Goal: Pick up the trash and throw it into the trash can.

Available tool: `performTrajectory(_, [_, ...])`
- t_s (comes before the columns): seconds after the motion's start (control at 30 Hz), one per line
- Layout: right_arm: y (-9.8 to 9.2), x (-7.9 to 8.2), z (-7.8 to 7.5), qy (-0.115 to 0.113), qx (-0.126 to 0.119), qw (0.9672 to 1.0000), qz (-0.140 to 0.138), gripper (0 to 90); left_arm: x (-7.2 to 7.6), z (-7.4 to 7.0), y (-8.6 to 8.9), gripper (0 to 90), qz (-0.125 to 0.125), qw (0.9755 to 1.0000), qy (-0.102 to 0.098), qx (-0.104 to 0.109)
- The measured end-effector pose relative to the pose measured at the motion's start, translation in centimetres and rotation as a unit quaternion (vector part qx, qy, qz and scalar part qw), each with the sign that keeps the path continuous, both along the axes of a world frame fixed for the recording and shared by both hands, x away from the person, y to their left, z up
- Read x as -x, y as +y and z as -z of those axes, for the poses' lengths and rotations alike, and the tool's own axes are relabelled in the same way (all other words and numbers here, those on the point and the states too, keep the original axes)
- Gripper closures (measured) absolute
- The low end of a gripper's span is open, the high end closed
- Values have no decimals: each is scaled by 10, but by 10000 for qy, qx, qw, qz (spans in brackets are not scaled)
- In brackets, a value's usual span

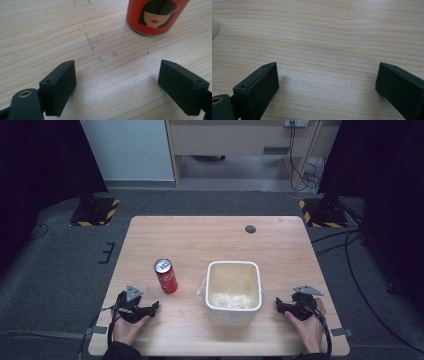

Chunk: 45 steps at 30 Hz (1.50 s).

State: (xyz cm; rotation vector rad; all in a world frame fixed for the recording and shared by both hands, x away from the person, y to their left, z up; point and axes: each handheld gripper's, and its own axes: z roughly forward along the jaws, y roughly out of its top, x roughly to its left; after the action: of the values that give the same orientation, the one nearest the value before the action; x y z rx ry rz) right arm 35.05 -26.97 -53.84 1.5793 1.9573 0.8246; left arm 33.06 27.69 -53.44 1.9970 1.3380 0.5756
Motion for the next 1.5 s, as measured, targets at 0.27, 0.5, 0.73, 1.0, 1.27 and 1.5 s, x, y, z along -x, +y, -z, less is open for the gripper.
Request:
performTrajectory(0.27, [0, 2, 0, -1, -10, 9999, -150, 52, 3, -3, 4, 182, -42, 10000, -26, 85])
performTrajectory(0.5, [0, 2, 0, 2, -14, 9999, -139, 48, 7, -11, 6, 195, -57, 9992, -250, 304])
performTrajectory(0.73, [0, 2, 0, -5, -2, 9999, -133, 47, 11, -21, 9, 197, -113, 9974, -537, 471])
performTrajectory(1.0, [0, 2, 0, 4, -14, 9999, -129, 47, 17, -36, 8, 200, -88, 9939, -897, 643])
performTrajectory(1.27, [0, 2, 0, 4, -11, 9999, -128, 46, 23, -53, 3, 200, -25, 9890, -1202, 862])
performTrajectory(1.5, [0, 2, 0, 5, -12, 9999, -123, 45, 26, -63, -1, 199, 76, 9866, -1349, 914])
